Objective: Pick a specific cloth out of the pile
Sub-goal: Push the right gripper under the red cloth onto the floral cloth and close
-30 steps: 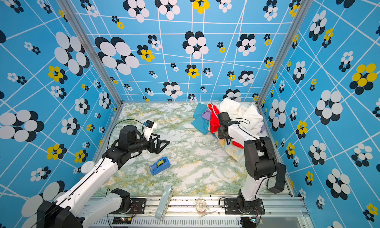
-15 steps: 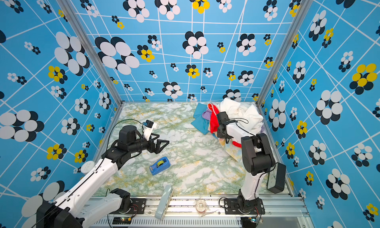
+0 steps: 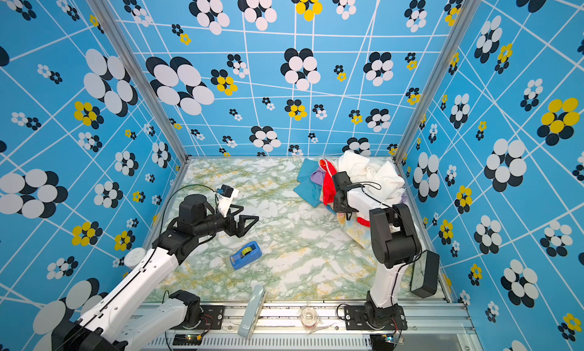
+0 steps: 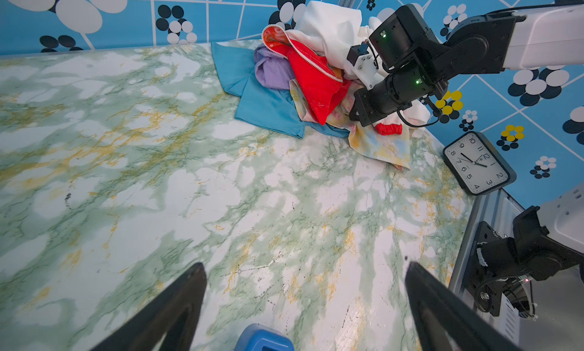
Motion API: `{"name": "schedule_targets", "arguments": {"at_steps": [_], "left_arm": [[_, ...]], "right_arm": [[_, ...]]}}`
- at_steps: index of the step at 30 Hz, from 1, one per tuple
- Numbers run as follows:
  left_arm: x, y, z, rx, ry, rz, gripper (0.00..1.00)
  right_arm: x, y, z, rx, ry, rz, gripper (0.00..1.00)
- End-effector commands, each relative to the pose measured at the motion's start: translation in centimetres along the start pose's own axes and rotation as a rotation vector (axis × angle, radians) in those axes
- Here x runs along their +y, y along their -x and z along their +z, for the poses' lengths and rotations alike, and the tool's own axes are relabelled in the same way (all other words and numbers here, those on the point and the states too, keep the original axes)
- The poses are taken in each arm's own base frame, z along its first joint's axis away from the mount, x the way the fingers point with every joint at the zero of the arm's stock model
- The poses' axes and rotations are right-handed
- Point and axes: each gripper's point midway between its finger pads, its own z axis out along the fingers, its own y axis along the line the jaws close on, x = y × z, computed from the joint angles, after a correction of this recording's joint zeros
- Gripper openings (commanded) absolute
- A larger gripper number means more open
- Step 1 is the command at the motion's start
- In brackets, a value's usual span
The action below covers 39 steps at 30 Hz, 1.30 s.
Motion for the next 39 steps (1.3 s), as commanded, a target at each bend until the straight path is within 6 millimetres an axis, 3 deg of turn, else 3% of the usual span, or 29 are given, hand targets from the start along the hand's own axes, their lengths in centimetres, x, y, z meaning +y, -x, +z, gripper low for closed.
{"name": "schedule_targets", "arguments": {"at_steps": [1, 5, 15, 32, 39], "left_arm": [[-0.2, -0.1, -0.1, -0.008, 0.002, 0.025, 0.99], [-0.2, 0.1, -0.3, -0.015, 0.003, 0.028, 0.99], [-0.5, 0.1, -0.7, -0.03, 0.006, 0.029, 0.99], [-0.7, 0.2, -1.3, -0.049, 0.01, 0.04, 0.99], [-0.8, 0.3, -1.4, -0.055, 0.01, 0.044, 0.99]], "right_arm": [[-0.1, -0.3, 0.0, 0.022, -0.017, -0.001, 0.0], [-0.7, 0.3, -1.7, -0.019, -0.022, 0.022, 0.0], [-1.5, 3.5, -10.1, -0.231, 0.035, 0.073, 0.0], [0.2, 5.7, -18.4, -0.422, 0.09, 0.016, 0.0], [0.5, 6.1, -20.9, -0.477, 0.122, 0.018, 0.0]]}}
